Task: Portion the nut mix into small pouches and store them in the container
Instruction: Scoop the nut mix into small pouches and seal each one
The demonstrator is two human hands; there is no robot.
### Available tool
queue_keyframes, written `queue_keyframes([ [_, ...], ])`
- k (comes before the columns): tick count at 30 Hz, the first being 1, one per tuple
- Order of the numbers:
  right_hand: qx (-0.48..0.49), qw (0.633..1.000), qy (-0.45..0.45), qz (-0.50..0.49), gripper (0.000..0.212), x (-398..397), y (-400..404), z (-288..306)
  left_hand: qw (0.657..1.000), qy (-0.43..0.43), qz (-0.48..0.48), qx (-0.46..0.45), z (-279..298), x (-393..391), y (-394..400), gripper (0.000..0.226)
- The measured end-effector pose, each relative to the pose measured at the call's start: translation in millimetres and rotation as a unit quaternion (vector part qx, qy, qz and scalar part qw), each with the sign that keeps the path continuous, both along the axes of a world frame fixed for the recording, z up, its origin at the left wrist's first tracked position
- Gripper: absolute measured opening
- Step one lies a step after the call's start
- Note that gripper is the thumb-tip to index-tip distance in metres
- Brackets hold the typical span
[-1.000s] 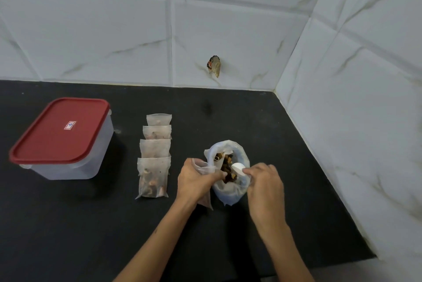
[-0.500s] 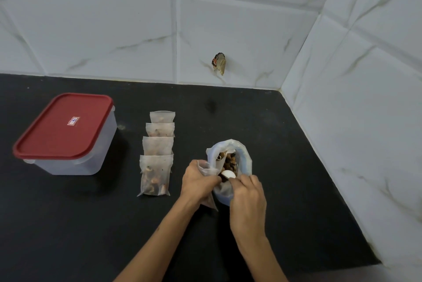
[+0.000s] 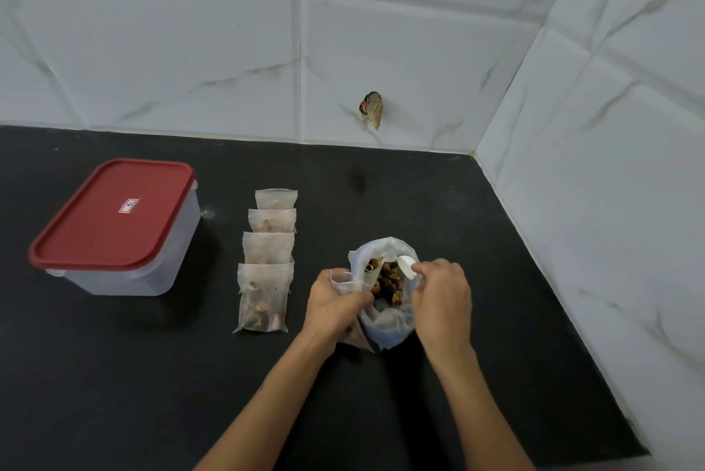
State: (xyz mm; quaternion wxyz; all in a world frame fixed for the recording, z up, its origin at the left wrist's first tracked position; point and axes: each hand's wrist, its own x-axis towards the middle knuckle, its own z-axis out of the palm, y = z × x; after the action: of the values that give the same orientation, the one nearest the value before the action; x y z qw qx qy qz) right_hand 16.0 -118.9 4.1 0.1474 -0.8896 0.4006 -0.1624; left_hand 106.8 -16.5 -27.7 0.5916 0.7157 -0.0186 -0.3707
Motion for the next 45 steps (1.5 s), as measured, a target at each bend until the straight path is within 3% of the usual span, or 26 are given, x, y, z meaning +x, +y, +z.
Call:
queue_keyframes([
  [7,0.049,0.998,0.008,0.036,0.032,6.4,-0.2,-8.1,0.995,0.074,0.028,-0.061,-0.5,2.0,-2.3,0.035],
  [15,0.174,0.984,-0.005,-0.033,0.025,-5.7,-8.1,-7.2,0.985,0.109,0.042,-0.127,-6.3,-0.2,-1.9,0.042],
  [23,0.350,0.923,-0.069,-0.147,0.028,-1.8,-14.0,-15.5,0.984,0.109,-0.049,-0.135,-1.4,3.6,-3.0,0.038],
  [28,0.495,0.836,-0.149,-0.182,0.025,-8.8,-22.2,-19.6,0.984,0.110,-0.025,-0.137,0.0,1.7,-5.3,0.036],
  [30,0.514,0.827,-0.139,-0.179,0.024,-10.7,-23.6,-15.2,0.981,0.127,-0.002,-0.146,-0.9,0.4,-4.8,0.034],
  [36,0.493,0.848,-0.111,-0.159,0.024,-11.7,-20.2,-8.6,0.972,0.153,0.057,-0.167,-2.9,-2.4,-1.2,0.033],
  [41,0.586,0.775,-0.148,-0.184,0.024,-15.9,-21.6,-6.1,0.978,0.134,0.054,-0.152,-4.2,-4.2,0.7,0.034],
  [45,0.587,0.764,-0.180,-0.200,0.024,-19.1,-20.5,-6.0,0.990,0.074,0.027,-0.117,2.7,-5.2,4.3,0.036],
])
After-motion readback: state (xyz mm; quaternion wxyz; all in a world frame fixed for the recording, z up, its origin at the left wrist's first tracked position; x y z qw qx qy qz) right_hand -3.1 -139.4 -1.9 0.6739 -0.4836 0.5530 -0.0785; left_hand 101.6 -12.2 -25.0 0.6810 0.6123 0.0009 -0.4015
